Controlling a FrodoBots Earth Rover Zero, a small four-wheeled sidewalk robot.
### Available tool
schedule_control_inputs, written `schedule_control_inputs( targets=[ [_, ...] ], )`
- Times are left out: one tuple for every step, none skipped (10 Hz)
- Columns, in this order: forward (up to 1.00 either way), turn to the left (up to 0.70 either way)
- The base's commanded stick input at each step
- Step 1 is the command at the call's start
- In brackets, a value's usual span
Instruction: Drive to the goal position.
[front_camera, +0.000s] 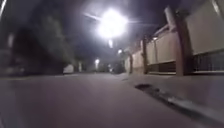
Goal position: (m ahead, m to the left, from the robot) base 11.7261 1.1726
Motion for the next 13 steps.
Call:
schedule_control_inputs(
  targets=[
    [0.7,-0.35],
    [0.7,-0.35],
    [0.7,-0.35],
    [0.7,-0.35],
    [0.7,-0.35],
    [0.7,-0.35],
    [0.7,-0.35],
    [0.7,-0.3],
    [0.7,-0.13],
    [0.7,0.0],
    [0.7,0.0],
    [0.7,0.1],
    [0.7,0.33]
  ],
)
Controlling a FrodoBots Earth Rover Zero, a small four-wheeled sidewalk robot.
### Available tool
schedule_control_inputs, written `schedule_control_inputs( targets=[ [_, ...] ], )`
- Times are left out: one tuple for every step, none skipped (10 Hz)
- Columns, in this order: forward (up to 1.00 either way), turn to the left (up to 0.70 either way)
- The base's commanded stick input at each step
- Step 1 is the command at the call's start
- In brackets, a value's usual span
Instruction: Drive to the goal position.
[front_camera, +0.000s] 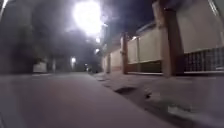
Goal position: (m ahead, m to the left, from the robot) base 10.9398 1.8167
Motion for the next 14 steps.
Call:
schedule_control_inputs(
  targets=[
    [0.7,0.35],
    [0.7,0.35],
    [0.7,0.35],
    [0.7,0.35],
    [0.7,0.29],
    [0.7,0.12],
    [0.7,0.0],
    [0.7,0.0],
    [0.7,0.0],
    [0.7,0.0],
    [0.7,0.0],
    [0.7,0.0],
    [0.7,0.0],
    [0.7,0.0]
  ],
)
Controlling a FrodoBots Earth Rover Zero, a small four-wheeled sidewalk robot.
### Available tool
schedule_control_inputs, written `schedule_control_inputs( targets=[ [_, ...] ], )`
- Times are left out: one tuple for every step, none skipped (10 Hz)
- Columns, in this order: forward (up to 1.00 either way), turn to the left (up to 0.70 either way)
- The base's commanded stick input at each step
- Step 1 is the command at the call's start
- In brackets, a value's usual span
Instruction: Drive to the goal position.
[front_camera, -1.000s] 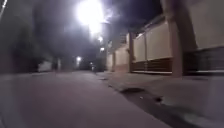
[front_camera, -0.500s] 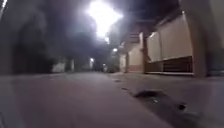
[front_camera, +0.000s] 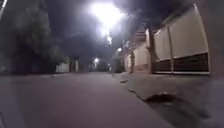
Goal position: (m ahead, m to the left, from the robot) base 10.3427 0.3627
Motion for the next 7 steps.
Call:
schedule_control_inputs(
  targets=[
    [0.7,0.0],
    [0.7,0.0],
    [0.7,0.0],
    [0.7,0.0],
    [0.7,0.0],
    [0.7,0.0],
    [0.7,0.0]
  ],
)
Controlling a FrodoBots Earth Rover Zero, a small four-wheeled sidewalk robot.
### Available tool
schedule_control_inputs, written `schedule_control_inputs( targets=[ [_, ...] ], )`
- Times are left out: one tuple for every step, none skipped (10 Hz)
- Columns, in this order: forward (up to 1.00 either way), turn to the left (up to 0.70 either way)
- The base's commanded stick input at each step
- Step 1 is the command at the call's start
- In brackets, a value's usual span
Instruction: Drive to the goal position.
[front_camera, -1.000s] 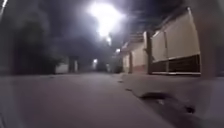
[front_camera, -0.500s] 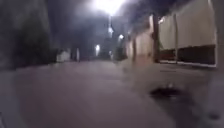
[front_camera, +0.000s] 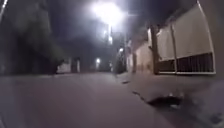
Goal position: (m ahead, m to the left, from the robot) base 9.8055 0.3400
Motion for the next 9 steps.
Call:
schedule_control_inputs(
  targets=[
    [0.7,0.0],
    [0.7,0.0],
    [0.7,0.0],
    [0.7,0.0],
    [0.7,0.0],
    [0.7,0.0],
    [0.7,0.0],
    [0.7,0.0],
    [0.7,0.0]
  ],
)
